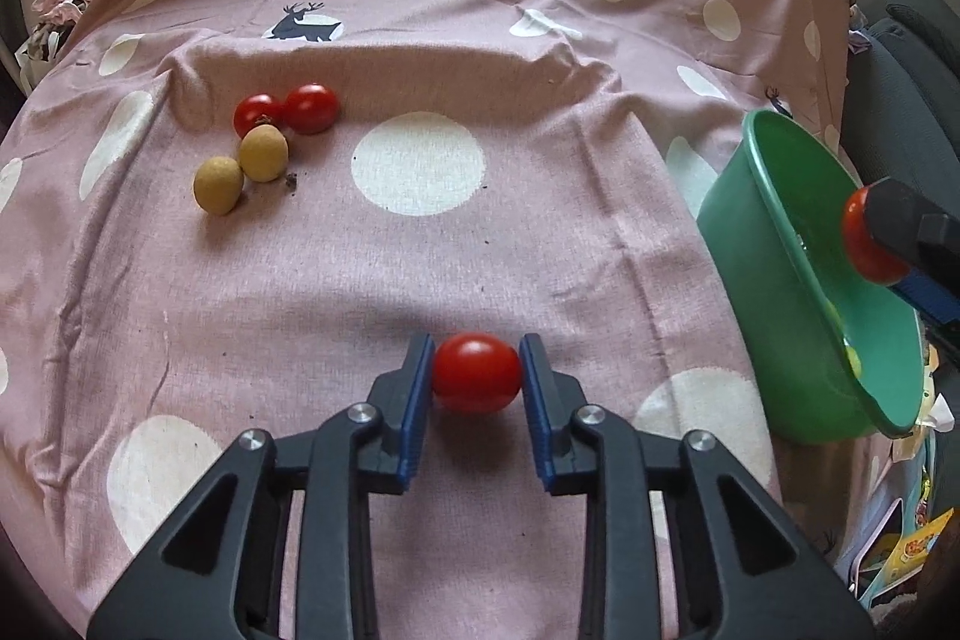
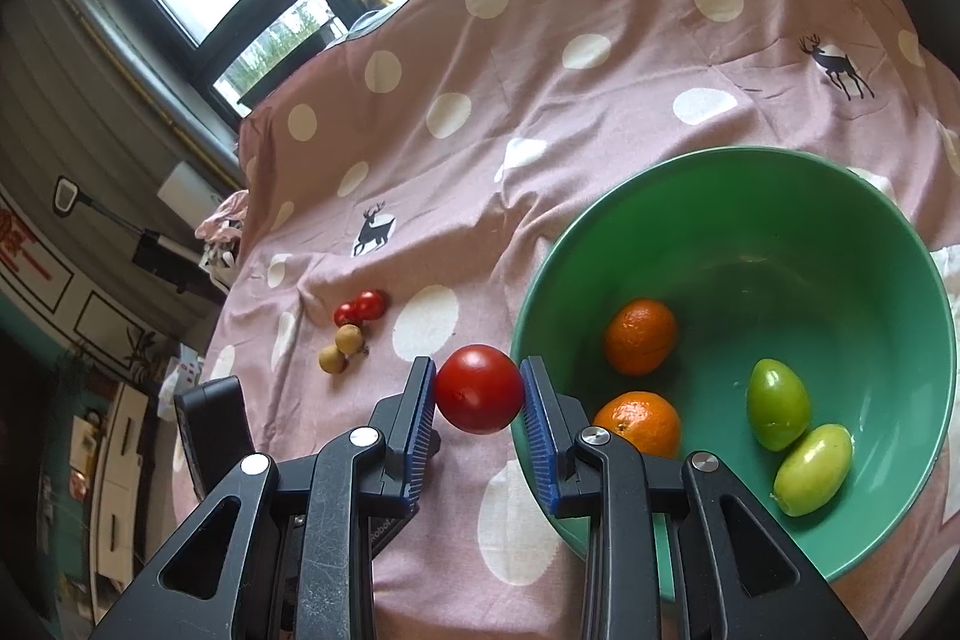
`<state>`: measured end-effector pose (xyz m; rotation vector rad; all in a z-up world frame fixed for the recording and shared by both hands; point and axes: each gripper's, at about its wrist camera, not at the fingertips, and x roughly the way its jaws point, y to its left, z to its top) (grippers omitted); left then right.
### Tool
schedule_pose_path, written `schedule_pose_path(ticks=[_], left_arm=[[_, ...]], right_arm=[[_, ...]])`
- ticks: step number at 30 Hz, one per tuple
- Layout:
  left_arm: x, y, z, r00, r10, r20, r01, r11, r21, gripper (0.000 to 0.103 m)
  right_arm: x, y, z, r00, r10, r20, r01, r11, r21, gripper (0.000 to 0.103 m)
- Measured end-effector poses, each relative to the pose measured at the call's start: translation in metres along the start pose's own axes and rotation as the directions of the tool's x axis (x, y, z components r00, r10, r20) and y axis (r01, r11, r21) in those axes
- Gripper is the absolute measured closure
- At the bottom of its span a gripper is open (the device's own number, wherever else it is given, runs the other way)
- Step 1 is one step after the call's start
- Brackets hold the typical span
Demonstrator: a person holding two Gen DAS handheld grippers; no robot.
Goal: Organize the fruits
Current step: 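Carry the tomato in the right tool to the bowl while the left tool carries its tomato, then open the right tool over the bowl while the left tool releases its tomato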
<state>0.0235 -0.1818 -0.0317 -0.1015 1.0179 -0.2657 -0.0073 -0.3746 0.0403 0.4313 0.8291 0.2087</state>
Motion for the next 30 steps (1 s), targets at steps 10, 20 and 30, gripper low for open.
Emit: schedule_pose_path(ticks=[10, 20, 30], left_arm=[[-0.069, -0.039, 0.012, 0.982, -0.058, 0.178, 0.046, 0.997, 0.069, 0.075], [-0.075, -0.102, 0.018, 0.966, -0.177, 0.188, 0.150, 0.977, 0.150, 0.075], [-0.042, -0.136, 0.015, 0.968, -0.236, 0.086, 0.219, 0.960, 0.176, 0.075]], right_arm=[[-0.010, -0.011, 0.006, 0.999, 0.011, 0.030, -0.012, 0.999, 0.033, 0.072], [-0.029, -0.060, 0.012, 0.996, -0.066, 0.055, 0.055, 0.983, 0.176, 0.072], [-0.036, -0.101, 0.013, 0.995, -0.097, 0.038, 0.082, 0.953, 0.292, 0.072]])
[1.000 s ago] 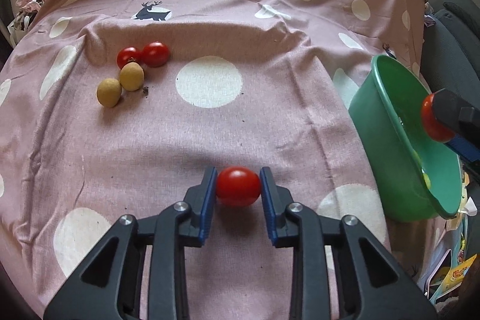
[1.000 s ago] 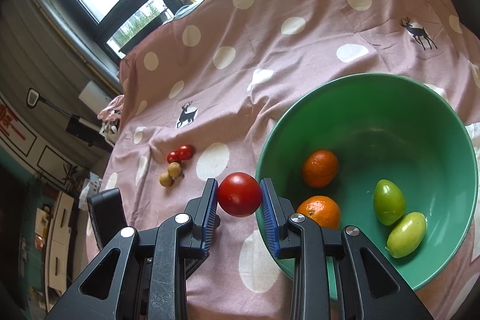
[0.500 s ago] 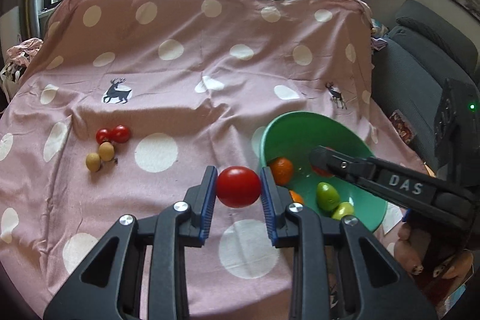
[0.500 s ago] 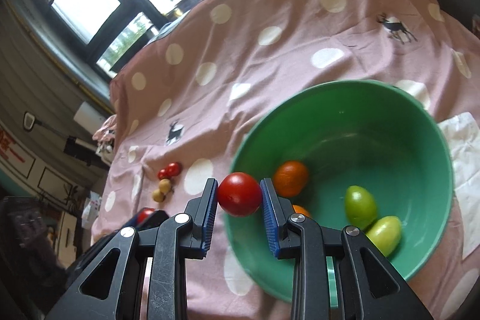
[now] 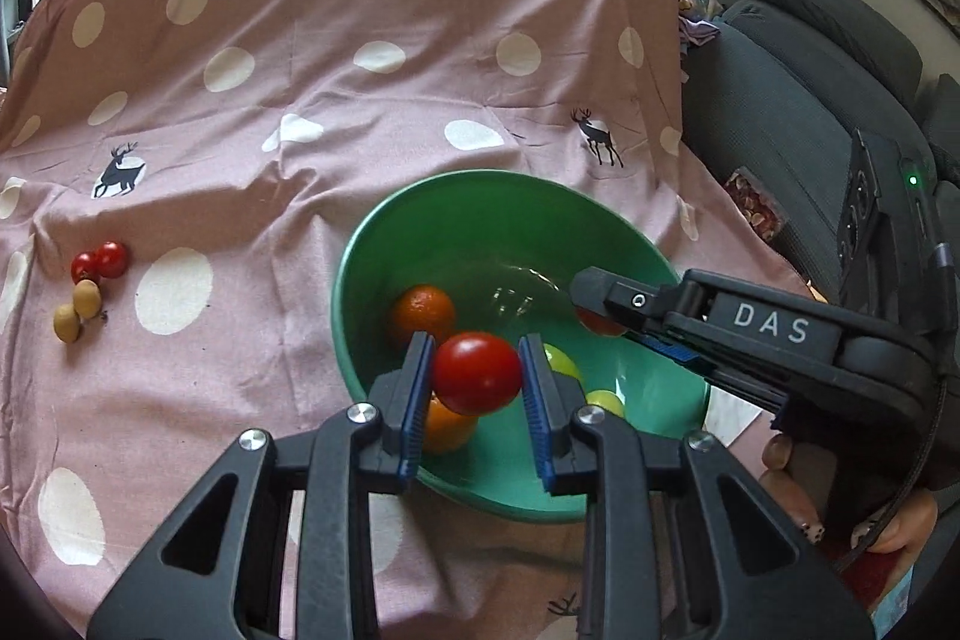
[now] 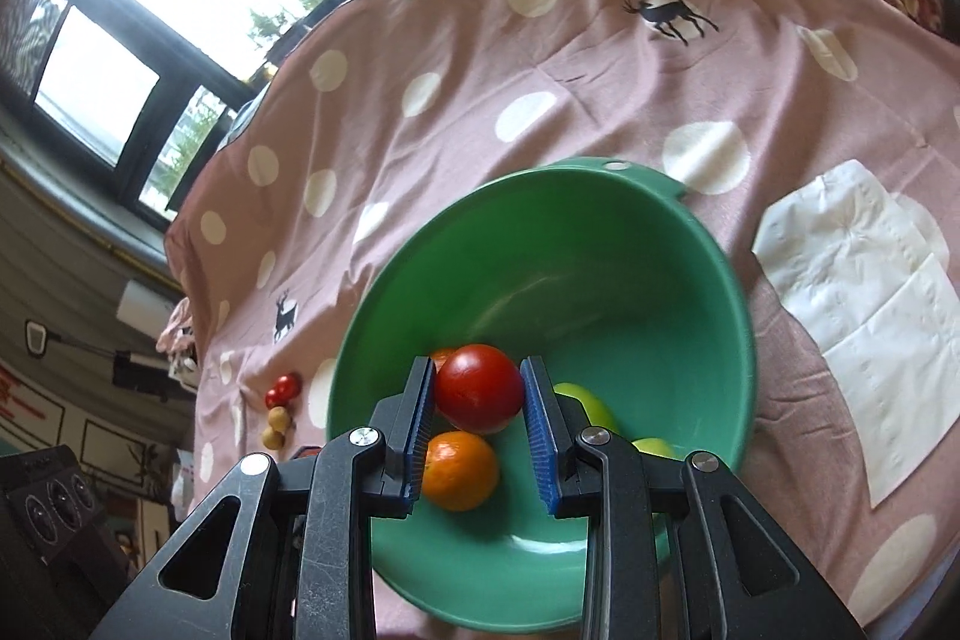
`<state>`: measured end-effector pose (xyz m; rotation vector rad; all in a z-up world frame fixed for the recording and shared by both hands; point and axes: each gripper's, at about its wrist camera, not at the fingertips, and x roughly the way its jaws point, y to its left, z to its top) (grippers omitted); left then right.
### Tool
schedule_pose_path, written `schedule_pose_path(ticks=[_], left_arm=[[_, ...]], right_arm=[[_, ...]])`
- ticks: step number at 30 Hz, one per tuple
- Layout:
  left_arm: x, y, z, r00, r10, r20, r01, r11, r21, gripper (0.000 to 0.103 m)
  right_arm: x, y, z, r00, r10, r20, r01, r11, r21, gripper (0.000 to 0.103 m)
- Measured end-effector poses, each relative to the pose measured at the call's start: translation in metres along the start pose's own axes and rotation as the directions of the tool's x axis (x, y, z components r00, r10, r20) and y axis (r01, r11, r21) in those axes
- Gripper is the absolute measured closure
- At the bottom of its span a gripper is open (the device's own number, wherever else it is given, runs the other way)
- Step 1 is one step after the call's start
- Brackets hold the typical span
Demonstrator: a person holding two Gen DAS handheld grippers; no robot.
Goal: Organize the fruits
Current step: 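Open the right tool over the bowl while the left tool releases its tomato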
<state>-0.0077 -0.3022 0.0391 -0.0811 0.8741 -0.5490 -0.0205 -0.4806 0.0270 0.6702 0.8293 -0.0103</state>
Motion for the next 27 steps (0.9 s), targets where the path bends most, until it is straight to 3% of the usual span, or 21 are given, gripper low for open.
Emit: schedule_pose_path(ticks=[11, 13, 17, 20, 23, 25, 27], left_arm=[[0.002, -0.010, -0.007, 1.000, -0.023, -0.007, 0.023, 0.999, 0.027, 0.075], [-0.004, -0.007, -0.007, 1.000, -0.026, 0.005, 0.026, 0.999, 0.022, 0.070], [-0.022, 0.007, -0.005, 0.999, -0.030, 0.039, 0.031, 0.999, -0.009, 0.048], [-0.040, 0.024, -0.004, 0.998, -0.020, 0.066, 0.021, 1.000, -0.020, 0.045], [-0.057, 0.048, -0.004, 0.995, 0.020, 0.093, -0.017, 0.999, -0.030, 0.044], [-0.064, 0.071, -0.002, 0.990, 0.088, 0.110, -0.082, 0.995, -0.060, 0.044], [-0.071, 0.099, -0.004, 0.973, 0.198, 0.120, -0.185, 0.977, -0.111, 0.044]], right_arm=[[-0.003, -0.005, 0.003, 0.995, -0.092, 0.036, 0.091, 0.996, 0.007, 0.072], [-0.006, -0.003, 0.003, 0.994, -0.098, 0.056, 0.098, 0.995, -0.002, 0.072], [-0.006, 0.003, 0.003, 0.994, -0.087, 0.069, 0.089, 0.996, -0.029, 0.062], [-0.005, 0.010, 0.003, 0.993, -0.087, 0.083, 0.092, 0.994, -0.052, 0.056], [-0.006, 0.019, 0.001, 0.991, -0.080, 0.105, 0.089, 0.993, -0.083, 0.055], [-0.006, 0.028, -0.002, 0.989, -0.074, 0.126, 0.089, 0.990, -0.114, 0.054], [-0.007, 0.037, -0.004, 0.988, -0.063, 0.144, 0.083, 0.986, -0.144, 0.052]])
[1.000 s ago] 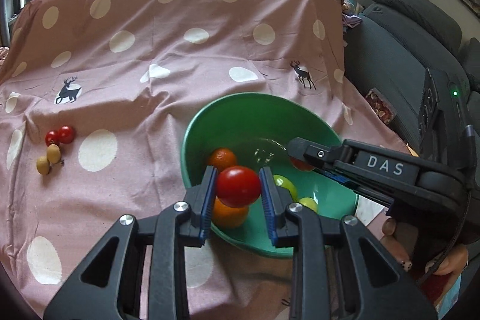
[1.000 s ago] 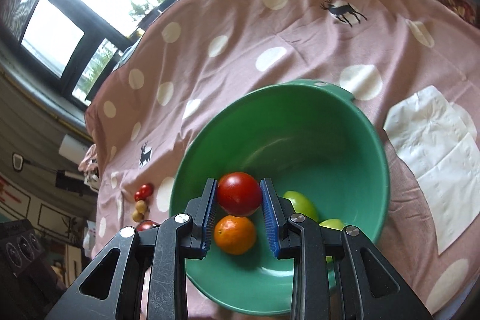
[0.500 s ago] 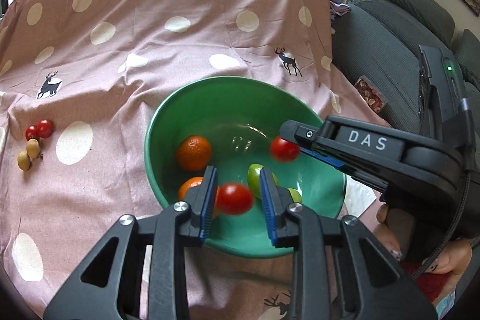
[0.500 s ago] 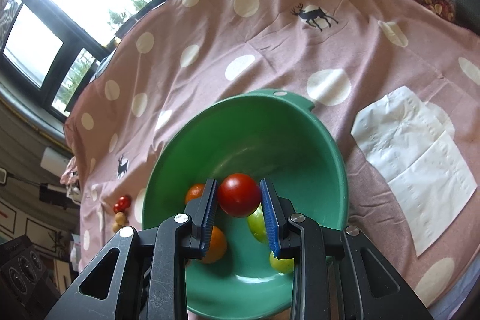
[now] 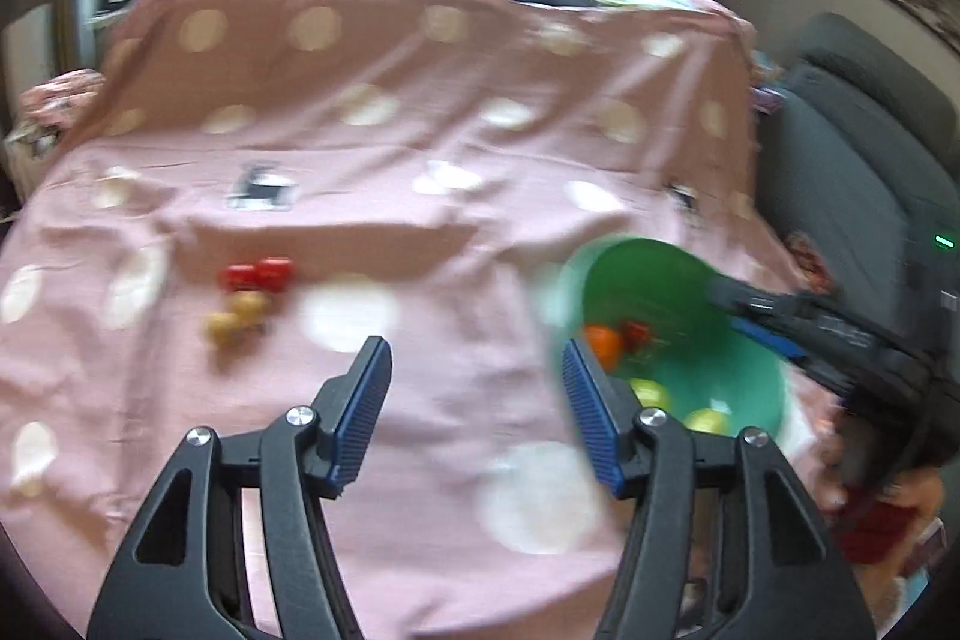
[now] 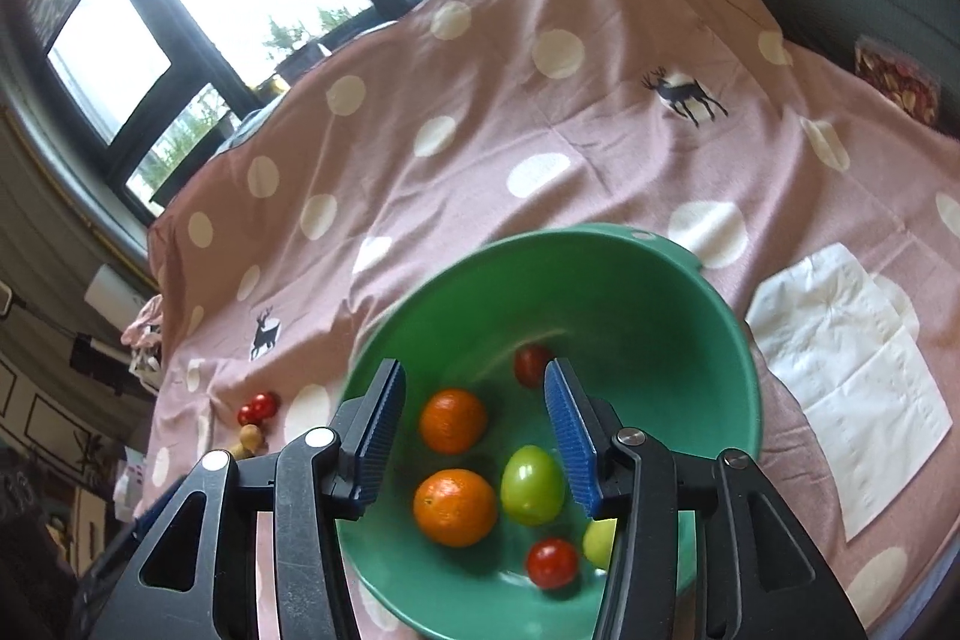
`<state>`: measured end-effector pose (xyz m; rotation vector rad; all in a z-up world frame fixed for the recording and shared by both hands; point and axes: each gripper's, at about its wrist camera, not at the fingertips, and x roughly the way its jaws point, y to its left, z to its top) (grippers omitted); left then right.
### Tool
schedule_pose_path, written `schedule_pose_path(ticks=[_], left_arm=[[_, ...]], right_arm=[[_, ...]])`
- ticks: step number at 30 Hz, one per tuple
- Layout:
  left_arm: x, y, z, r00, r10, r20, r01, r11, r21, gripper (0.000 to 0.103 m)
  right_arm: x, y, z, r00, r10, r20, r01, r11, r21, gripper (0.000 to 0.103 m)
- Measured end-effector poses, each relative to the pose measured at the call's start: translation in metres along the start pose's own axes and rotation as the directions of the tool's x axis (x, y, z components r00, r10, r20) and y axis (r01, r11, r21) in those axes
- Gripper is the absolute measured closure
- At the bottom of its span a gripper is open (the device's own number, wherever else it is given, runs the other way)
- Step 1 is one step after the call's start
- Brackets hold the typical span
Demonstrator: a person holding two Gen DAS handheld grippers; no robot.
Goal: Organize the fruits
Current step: 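Open the right tool over the bowl while the left tool releases its tomato, then grasp a small tan round fruit with the right tool while the left tool grasps another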
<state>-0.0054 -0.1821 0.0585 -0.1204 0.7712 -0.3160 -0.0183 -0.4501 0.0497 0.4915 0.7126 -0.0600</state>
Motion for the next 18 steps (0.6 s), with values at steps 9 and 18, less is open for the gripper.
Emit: schedule_pose_path(ticks=[9, 18], left_arm=[[0.013, 0.104, -0.005, 0.985, 0.172, -0.020, -0.172, 0.959, -0.224, 0.043], [0.034, 0.150, -0.004, 0.992, 0.079, -0.094, -0.111, 0.911, -0.396, 0.043]], right_arm=[[0.007, 0.052, -0.017, 0.998, 0.053, 0.032, -0.049, 0.990, -0.136, 0.048], [0.035, 0.118, -0.036, 0.976, 0.179, -0.120, -0.203, 0.951, -0.234, 0.048]])
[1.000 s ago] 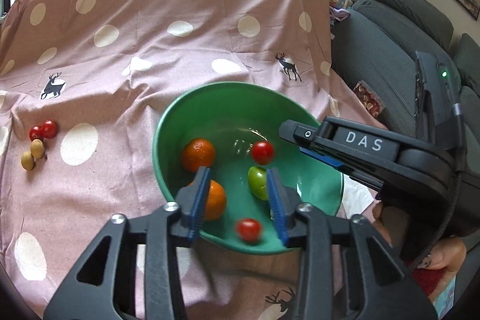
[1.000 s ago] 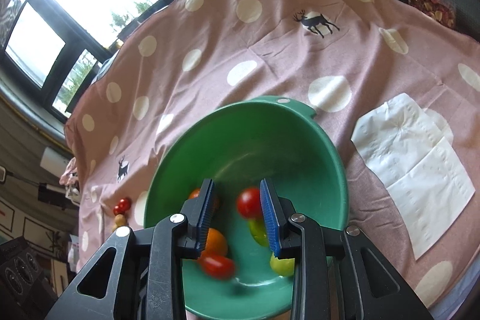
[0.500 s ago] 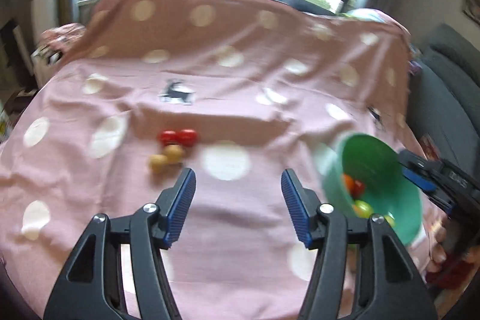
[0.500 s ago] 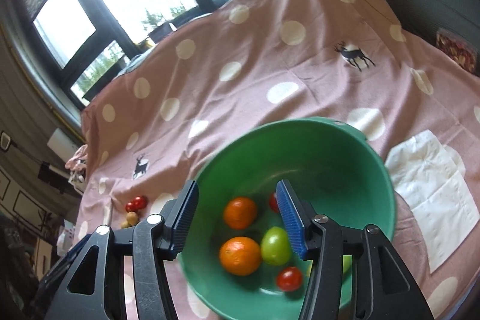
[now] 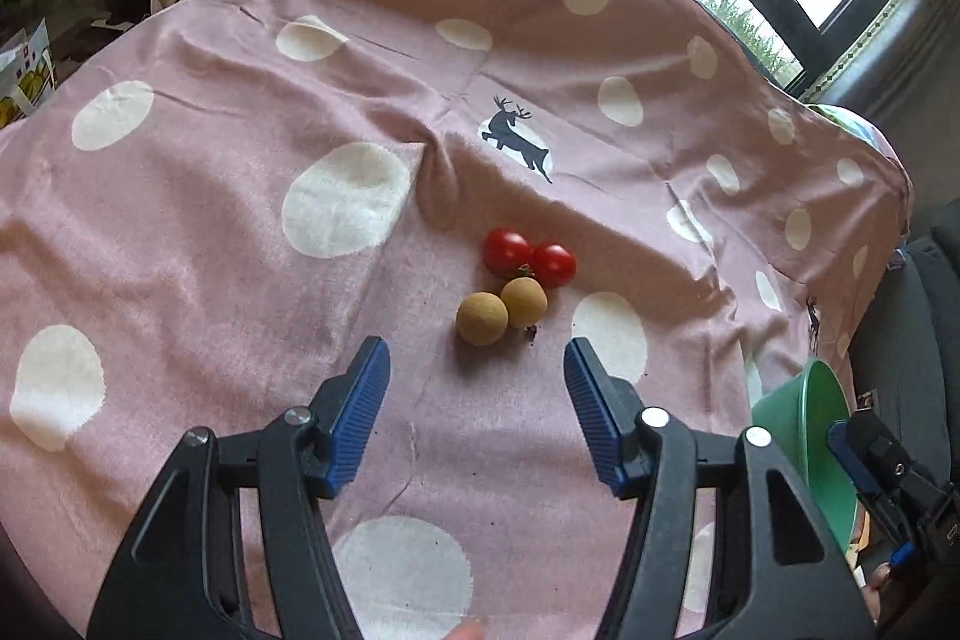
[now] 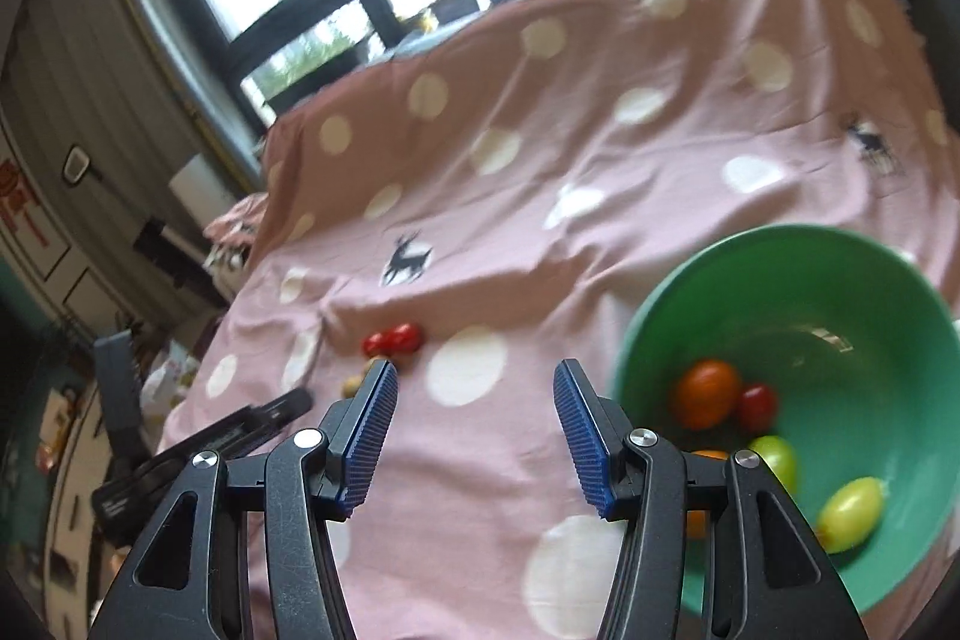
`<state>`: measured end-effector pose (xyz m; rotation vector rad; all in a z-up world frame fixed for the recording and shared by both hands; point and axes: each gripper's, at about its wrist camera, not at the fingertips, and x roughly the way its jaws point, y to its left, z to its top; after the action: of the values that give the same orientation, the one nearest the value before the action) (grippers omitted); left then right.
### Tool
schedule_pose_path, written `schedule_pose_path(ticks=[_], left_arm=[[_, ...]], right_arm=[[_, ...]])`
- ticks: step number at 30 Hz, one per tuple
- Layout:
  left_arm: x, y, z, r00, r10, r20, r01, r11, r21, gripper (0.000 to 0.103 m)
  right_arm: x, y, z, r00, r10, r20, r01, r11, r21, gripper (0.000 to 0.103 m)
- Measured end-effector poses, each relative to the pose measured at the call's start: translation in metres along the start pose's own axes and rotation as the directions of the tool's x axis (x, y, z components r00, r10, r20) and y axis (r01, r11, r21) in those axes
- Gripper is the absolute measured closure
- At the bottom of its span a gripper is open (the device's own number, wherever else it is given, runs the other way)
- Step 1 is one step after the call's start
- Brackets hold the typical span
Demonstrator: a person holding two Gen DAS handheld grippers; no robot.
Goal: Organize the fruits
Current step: 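Grasp a small tan round fruit with the right tool while the left tool grasps another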
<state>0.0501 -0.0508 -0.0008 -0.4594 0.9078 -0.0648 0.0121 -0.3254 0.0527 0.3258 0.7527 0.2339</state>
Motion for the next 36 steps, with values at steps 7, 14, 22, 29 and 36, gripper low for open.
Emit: schedule_pose_path(ticks=[7, 14, 22, 29, 36], left_arm=[[0.020, 0.007, 0.017, 0.999, -0.009, -0.044, 0.009, 1.000, -0.011, 0.043], [0.039, 0.005, 0.018, 0.995, 0.009, -0.095, -0.007, 1.000, 0.017, 0.048], [0.045, 0.001, 0.016, 0.996, 0.031, -0.083, -0.026, 0.997, 0.068, 0.066], [0.048, -0.001, 0.013, 0.996, 0.061, -0.060, -0.054, 0.993, 0.108, 0.066], [0.045, -0.005, 0.012, 0.997, 0.025, -0.068, -0.018, 0.994, 0.108, 0.086]], right_arm=[[0.073, 0.030, 0.016, 0.977, 0.061, -0.206, -0.051, 0.997, 0.056, 0.048], [0.143, 0.060, 0.029, 0.942, 0.112, -0.318, -0.086, 0.992, 0.093, 0.056], [0.182, 0.071, 0.017, 0.919, 0.061, -0.390, -0.038, 0.997, 0.065, 0.065], [0.196, 0.071, 0.009, 0.906, 0.016, -0.422, -0.004, 1.000, 0.029, 0.071], [0.196, 0.071, 0.007, 0.916, 0.036, -0.399, -0.024, 0.999, 0.037, 0.075]])
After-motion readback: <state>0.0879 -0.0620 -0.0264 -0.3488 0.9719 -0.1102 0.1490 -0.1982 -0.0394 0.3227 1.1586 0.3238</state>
